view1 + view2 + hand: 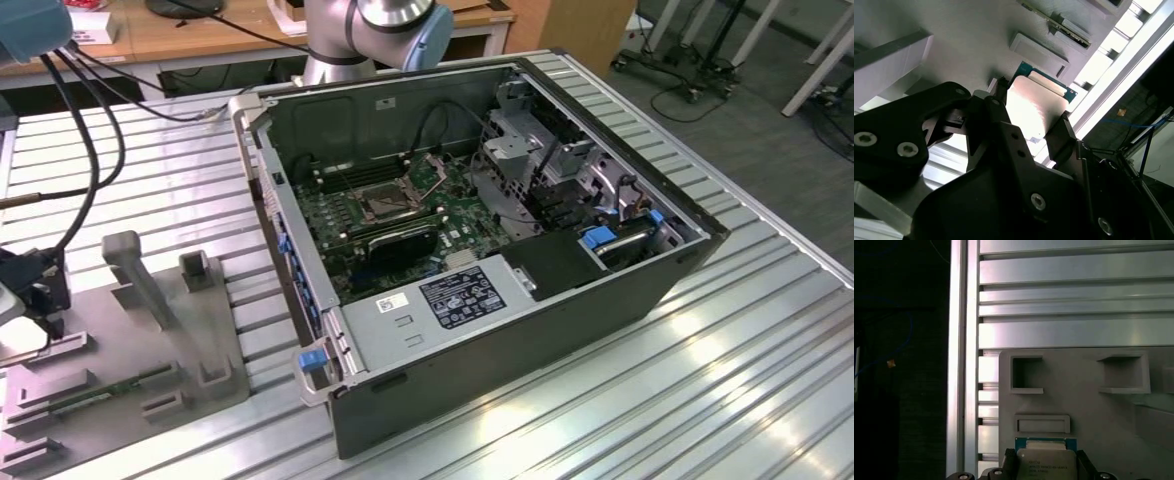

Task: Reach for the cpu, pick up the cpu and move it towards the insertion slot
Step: 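Pick up the cpu and move it towards the insertion slot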

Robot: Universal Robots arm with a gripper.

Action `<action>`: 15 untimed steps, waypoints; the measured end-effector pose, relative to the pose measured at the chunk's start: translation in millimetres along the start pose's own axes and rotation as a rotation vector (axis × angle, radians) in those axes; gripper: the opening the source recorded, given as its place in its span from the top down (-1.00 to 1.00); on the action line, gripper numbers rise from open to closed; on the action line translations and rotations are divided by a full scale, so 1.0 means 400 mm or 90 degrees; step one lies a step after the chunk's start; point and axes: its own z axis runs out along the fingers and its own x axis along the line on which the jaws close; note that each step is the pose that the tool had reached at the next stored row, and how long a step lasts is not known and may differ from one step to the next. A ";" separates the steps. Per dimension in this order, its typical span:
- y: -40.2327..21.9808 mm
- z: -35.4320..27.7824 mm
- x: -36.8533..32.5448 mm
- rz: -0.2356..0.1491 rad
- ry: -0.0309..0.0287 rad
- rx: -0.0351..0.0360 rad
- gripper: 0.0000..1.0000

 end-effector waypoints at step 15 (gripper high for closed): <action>0.000 -0.010 0.000 0.000 0.0000 0.0000 -0.09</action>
